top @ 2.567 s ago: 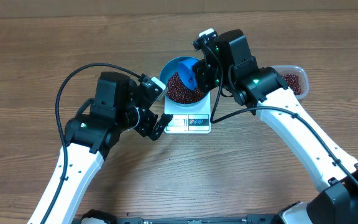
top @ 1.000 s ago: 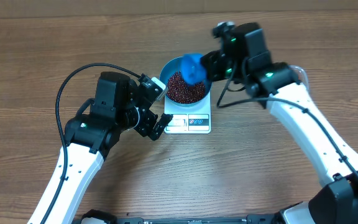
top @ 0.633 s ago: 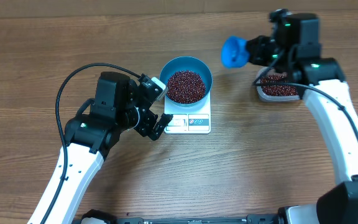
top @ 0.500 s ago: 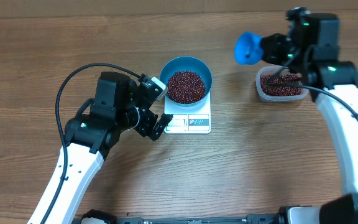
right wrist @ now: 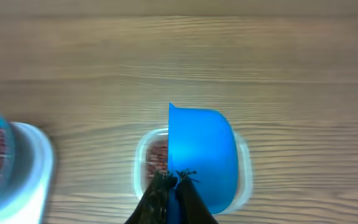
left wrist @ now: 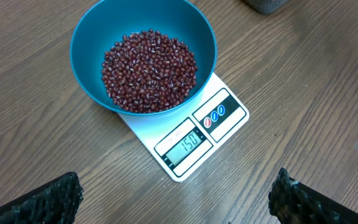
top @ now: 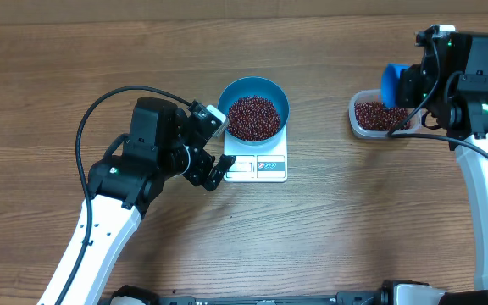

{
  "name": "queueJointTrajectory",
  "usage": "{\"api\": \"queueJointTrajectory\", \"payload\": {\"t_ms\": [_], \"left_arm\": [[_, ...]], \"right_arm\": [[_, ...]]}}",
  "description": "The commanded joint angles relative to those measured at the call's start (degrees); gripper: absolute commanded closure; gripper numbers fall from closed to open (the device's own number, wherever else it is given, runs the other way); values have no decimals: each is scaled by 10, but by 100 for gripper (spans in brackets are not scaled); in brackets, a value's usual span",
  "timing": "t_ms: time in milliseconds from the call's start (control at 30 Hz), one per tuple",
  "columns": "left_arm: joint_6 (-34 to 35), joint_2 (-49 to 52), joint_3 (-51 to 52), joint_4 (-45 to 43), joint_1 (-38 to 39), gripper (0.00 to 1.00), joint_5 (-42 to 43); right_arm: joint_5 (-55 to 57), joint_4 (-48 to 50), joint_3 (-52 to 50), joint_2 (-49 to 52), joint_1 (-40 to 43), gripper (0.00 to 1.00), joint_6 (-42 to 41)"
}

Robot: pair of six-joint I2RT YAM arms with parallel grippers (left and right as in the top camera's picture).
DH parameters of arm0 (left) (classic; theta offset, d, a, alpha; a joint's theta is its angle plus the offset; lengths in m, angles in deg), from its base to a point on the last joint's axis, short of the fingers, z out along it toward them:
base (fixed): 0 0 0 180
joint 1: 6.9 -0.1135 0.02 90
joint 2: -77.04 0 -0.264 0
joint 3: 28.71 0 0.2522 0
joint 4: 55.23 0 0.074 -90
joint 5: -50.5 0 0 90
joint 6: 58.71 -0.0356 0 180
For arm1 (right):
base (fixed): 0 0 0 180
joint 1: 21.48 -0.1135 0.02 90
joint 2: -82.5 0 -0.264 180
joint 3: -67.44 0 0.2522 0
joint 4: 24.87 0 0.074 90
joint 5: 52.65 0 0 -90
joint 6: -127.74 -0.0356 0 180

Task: Scoop item into bowl and weigh 150g on scale
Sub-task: 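Carry the scoop right to the bean tub with the right gripper, then lower the scoop into the bean tub with the right gripper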

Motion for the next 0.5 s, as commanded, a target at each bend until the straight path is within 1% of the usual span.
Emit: {"api": "queueJointTrajectory", "payload": {"t_ms": [0,167,367,467], "left_arm": [[-9,3,5,-2,-2,0,10],[-9,3,5,-2,-2,0,10],[-9,3,5,-2,-2,0,10],[-9,3,5,-2,-2,0,10]], "right_arm": [[67,4,12,-8,2,96,56],[81,7,12,-8,-1,96,101],[181,18,12,-8,-31,96,115],[210,23,12,-8,-46,96,115]]}}
